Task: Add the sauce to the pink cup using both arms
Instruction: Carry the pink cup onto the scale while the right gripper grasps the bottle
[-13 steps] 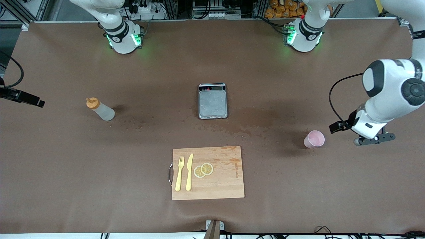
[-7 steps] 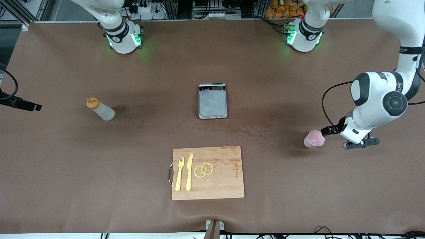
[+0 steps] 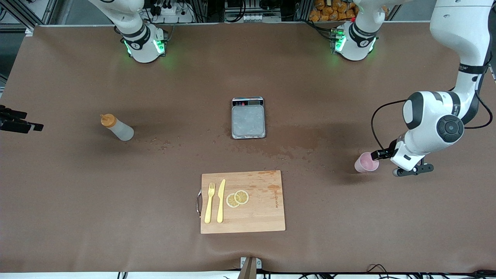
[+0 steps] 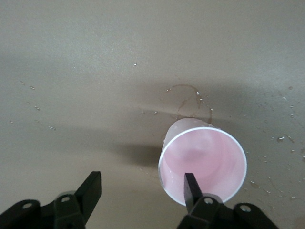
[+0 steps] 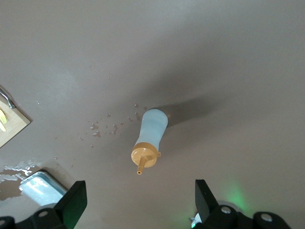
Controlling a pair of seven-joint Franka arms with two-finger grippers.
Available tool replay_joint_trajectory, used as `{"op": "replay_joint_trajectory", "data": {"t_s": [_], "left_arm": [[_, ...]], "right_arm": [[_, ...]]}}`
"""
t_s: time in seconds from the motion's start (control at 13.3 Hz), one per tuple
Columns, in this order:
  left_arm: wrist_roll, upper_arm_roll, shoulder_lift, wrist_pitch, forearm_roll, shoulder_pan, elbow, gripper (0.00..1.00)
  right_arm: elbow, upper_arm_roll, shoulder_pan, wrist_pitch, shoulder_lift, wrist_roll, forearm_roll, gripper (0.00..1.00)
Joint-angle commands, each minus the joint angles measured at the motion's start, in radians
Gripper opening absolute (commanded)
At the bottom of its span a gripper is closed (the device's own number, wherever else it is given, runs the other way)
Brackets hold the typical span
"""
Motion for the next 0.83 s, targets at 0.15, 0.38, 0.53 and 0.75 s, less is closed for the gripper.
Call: {"op": "replay_joint_trajectory", "data": {"t_s": [0.15,0.38,0.53,0.75], "left_arm": [[-0.001,-0.001,0.024,0.032,-0.020,0.001,-0.003,0.60],[-0.002,-0.002,0.033,0.034,-0.038,0.001,-0.003,0.34],[-0.002,-0.001,0.036,0.034,-0.058,-0.001,-0.003,0.21],[-0.002,-0.002,0.041,0.034,-0.086,-0.002,-0.003,0.00]], "right_arm": [[0.014,0.015,-0.120,-0.052,0.085,0.123,0.253,1.00],[0.012,0.015,-0.142,-0.053,0.105,0.160,0.300,1.00],[0.011,0.015,-0.151,-0.062,0.125,0.155,0.300,1.00],[0.011,0.016,-0.197,-0.074,0.187,0.152,0.347,1.00]]}}
